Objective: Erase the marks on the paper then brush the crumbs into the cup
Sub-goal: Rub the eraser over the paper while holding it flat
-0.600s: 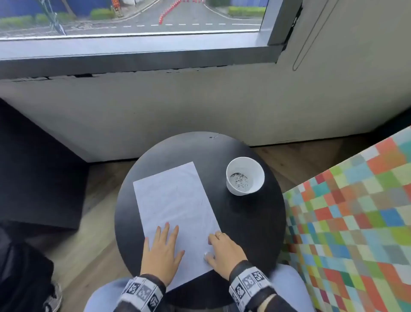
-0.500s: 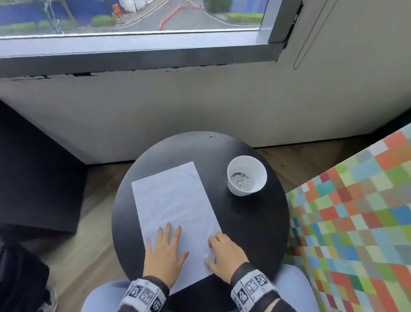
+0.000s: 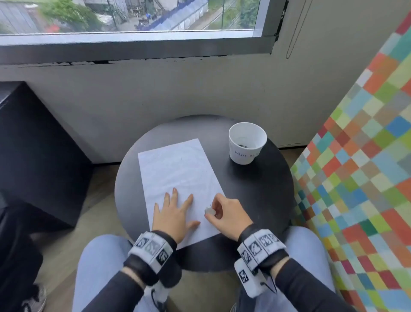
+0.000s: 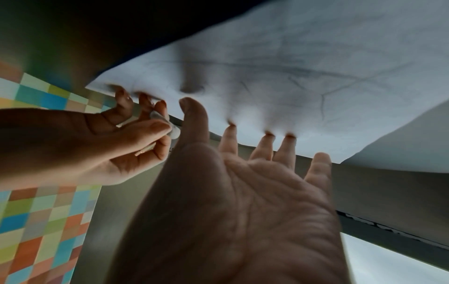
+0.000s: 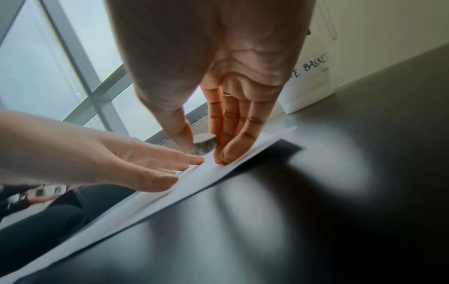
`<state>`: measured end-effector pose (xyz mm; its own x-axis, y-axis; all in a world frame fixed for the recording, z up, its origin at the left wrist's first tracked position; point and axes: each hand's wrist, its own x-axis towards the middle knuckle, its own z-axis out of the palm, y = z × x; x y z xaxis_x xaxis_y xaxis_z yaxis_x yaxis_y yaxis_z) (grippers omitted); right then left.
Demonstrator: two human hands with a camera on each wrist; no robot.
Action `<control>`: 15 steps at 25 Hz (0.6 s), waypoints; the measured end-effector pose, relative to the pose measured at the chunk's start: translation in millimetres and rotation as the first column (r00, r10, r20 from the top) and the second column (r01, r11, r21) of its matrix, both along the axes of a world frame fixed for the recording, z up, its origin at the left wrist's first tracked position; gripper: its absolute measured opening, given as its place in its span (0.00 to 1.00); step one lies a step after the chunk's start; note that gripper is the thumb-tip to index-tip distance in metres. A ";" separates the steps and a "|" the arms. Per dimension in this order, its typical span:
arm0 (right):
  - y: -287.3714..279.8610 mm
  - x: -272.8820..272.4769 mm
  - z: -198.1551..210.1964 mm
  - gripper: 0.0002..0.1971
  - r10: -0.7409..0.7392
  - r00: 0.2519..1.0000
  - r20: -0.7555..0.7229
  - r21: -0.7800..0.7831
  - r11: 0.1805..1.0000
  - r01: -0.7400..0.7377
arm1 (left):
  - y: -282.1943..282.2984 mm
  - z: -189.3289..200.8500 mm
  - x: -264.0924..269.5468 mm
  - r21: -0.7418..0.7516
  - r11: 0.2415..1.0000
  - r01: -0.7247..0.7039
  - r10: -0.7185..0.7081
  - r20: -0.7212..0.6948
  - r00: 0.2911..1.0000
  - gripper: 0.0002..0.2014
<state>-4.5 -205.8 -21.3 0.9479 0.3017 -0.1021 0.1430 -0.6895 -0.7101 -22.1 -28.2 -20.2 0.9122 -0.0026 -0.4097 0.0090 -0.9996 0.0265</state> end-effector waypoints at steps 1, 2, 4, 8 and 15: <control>0.0 -4.0 -2.2 0.10 -0.029 1.000 0.000 0.024 0.999 0.029 | 0.0 -3.0 -1.5 -0.013 1.000 0.002 -0.002 0.007 1.000 0.40; 0.4 -4.9 -3.1 0.10 -0.049 0.999 -0.017 0.023 0.999 0.049 | -0.2 -3.0 0.0 -0.005 1.000 0.010 -0.010 0.005 1.000 0.40; 0.4 -6.4 0.4 0.10 -0.059 0.996 -0.063 0.003 0.998 0.060 | -1.7 -2.0 1.2 0.033 0.999 0.031 -0.031 0.009 0.999 0.39; -2.0 -3.5 1.6 0.11 -0.078 0.987 -0.142 0.022 0.996 0.081 | -0.7 -2.3 -1.6 -0.002 0.999 0.053 -0.053 0.020 0.998 0.40; -7.0 -28.5 -24.1 0.06 -0.308 0.950 -0.041 0.337 0.891 0.303 | -3.2 -2.9 -12.0 -0.047 0.998 0.045 -0.044 0.026 0.999 0.37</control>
